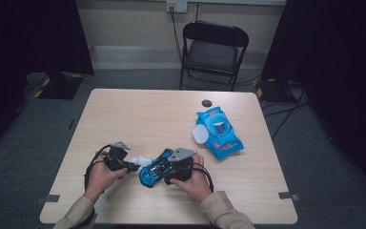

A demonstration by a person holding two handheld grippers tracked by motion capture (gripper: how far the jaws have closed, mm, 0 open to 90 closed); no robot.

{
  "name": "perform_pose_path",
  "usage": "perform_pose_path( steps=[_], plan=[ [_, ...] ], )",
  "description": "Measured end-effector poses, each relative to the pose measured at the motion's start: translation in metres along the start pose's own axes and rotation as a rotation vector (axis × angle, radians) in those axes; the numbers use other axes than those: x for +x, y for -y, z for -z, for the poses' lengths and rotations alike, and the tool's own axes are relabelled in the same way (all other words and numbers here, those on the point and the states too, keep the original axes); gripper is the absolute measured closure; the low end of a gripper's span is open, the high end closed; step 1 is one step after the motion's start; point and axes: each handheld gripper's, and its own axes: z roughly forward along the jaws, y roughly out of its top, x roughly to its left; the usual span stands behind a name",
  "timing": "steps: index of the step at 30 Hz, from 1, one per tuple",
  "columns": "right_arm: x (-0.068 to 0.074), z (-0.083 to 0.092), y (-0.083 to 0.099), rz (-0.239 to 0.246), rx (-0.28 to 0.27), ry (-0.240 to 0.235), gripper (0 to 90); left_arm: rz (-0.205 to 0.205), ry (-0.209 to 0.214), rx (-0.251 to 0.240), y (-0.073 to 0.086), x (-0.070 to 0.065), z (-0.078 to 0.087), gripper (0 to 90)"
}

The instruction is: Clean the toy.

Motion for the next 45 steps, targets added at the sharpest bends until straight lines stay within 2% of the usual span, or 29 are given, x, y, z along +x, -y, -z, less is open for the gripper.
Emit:
perform_pose_path(
  steps=[9, 14, 20, 24, 28, 31, 36, 41, 45],
  plan=[
    [0.0, 0.0, 0.0, 0.001, -0.003, 0.0, 19.3, -0.007, 0.017, 0.015, 0.009, -0.002, 0.006, 85.6],
    [0.0, 0.0, 0.001, 0.001, -0.006, 0.001, 19.3, 0.005, 0.018, 0.004, 0.01, 0.001, 0.013, 85.7],
    [-0.001, 0.0, 0.001, 0.002, -0.009, 0.001, 19.3, 0.009, -0.01, -0.055, -0.007, 0.008, 0.029, 85.6],
    [-0.001, 0.0, 0.001, 0.002, -0.007, 0.0, 19.3, 0.03, -0.025, -0.106, -0.023, 0.013, 0.029, 85.7],
    [-0.001, 0.0, 0.001, 0.002, -0.008, -0.001, 19.3, 0.054, -0.034, -0.148, -0.04, 0.018, 0.021, 85.7],
    [-0.001, 0.0, 0.001, 0.002, -0.008, -0.001, 19.3, 0.05, -0.054, -0.145, -0.052, 0.019, 0.011, 85.7],
    [-0.001, 0.0, 0.0, 0.002, -0.005, -0.004, 19.3, 0.061, -0.046, -0.134, -0.066, 0.019, -0.012, 85.6],
    [-0.001, 0.0, 0.001, 0.004, -0.008, -0.004, 19.3, 0.056, -0.061, -0.145, -0.08, 0.013, -0.031, 85.6],
    [-0.001, 0.0, 0.001, 0.003, -0.007, -0.004, 19.3, 0.048, -0.063, -0.15, -0.085, 0.009, -0.04, 85.6]
  ],
)
